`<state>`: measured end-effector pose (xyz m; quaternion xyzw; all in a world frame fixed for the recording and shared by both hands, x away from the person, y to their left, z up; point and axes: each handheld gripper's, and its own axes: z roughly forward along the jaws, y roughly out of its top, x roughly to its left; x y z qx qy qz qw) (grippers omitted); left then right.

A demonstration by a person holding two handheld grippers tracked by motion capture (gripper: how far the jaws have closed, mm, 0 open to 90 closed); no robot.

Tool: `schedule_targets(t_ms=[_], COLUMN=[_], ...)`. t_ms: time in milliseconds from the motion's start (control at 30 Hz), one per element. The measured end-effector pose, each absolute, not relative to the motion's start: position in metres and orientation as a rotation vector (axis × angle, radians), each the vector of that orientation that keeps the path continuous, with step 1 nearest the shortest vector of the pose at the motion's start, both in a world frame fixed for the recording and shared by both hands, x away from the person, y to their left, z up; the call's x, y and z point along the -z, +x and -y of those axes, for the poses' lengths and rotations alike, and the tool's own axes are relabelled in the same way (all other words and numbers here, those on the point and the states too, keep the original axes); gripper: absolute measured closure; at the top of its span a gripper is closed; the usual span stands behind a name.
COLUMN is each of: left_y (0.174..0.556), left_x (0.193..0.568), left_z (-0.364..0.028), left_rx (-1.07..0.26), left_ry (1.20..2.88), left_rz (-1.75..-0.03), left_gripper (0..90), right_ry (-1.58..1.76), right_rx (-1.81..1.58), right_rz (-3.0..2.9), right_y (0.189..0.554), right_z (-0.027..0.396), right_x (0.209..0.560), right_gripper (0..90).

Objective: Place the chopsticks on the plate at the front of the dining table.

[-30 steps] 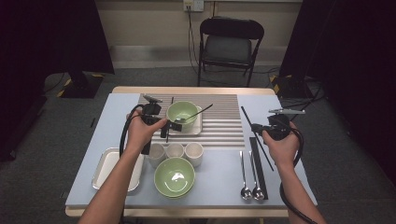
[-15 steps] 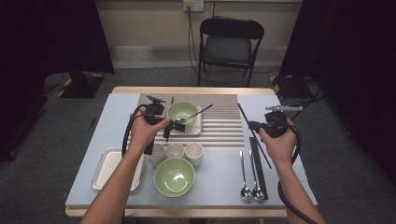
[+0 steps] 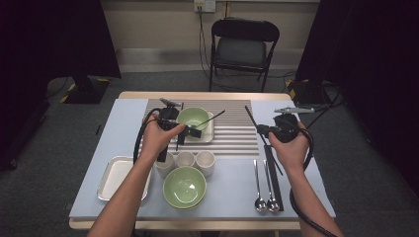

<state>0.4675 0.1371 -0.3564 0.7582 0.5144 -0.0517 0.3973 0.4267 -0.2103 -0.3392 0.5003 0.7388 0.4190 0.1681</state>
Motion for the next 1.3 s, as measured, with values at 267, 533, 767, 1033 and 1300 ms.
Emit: schedule_targets(t_ms=[267,533,767,1033,1300], left_y=[0.467,0.468,0.469,0.470,0.470], left_x=[0.353,0.353,0.352,0.349,0.347], left_z=[-0.132,-0.131,-0.128,-0.122,-0.118], left_rx=[0.130,0.127,0.131,0.138,0.147], left_ry=[1.921,1.925,1.922,1.917,1.912], left_rz=[-1.298,-1.299,-1.294,-1.293,-1.282], left_gripper=[33.4,33.3,33.3,32.9,33.1], right_ry=[1.404,1.371,1.355,1.336,1.303], right_rx=[-1.221,-1.243,-1.238,-1.256,-1.269], right_rz=[-2.123,-2.140,-2.159,-2.169,-2.192], right_y=[0.428,0.429,0.431,0.430,0.430], right_z=[0.200,0.187,0.178,0.167,0.154], right_x=[0.336,0.328,0.326,0.326,0.324], right_gripper=[86.3,86.3,86.3,86.3,86.3])
